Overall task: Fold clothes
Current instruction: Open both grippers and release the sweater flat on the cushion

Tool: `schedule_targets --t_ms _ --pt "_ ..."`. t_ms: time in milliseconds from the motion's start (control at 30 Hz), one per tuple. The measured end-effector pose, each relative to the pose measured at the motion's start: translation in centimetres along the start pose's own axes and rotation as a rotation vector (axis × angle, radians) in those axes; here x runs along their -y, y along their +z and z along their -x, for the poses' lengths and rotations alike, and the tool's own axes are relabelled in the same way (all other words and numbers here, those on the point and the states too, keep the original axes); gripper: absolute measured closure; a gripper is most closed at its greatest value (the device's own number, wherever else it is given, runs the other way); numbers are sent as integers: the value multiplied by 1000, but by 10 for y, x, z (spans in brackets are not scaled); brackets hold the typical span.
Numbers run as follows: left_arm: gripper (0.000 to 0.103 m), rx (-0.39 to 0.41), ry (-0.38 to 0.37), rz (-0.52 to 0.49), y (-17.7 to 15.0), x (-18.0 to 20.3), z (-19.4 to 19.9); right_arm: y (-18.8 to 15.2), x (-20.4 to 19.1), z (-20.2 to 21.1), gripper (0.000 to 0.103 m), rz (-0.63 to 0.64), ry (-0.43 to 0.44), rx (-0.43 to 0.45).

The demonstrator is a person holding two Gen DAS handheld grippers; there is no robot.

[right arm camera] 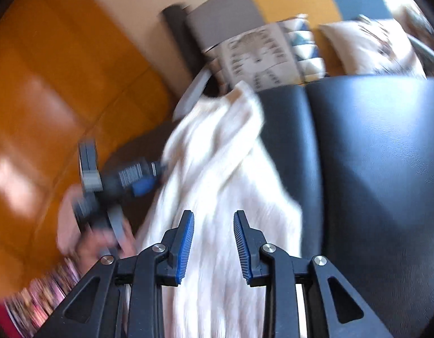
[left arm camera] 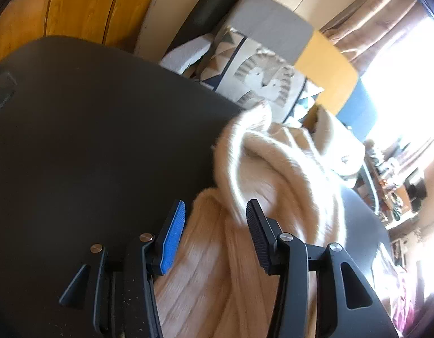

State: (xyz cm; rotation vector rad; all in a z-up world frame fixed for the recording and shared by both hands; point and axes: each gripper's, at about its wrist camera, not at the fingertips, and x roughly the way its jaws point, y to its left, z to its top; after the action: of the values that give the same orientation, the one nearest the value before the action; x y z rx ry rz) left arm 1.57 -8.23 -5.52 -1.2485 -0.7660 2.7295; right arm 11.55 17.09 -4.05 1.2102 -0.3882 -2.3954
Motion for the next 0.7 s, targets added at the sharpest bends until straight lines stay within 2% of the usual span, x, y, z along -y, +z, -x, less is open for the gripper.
schedule_targets --t_ms 200,267,400,500,700 --pt "54 -49 -56 -139 -51 1 52 -47 -40 4 74 188 -25 -63" --pt "54 -66 -49 -170 -71 5 57 -63 -50 4 74 239 -43 -82" --pt "54 -124 -11 -208 -106 8 54 -93 -62 -2 74 333 -135 -131" --pt "54 -171 24 -231 -122 9 43 -107 -61 -4 74 314 -109 -164" --pt "54 -173 17 -187 -125 5 42 -118 -57 -7 74 294 -107 -173"
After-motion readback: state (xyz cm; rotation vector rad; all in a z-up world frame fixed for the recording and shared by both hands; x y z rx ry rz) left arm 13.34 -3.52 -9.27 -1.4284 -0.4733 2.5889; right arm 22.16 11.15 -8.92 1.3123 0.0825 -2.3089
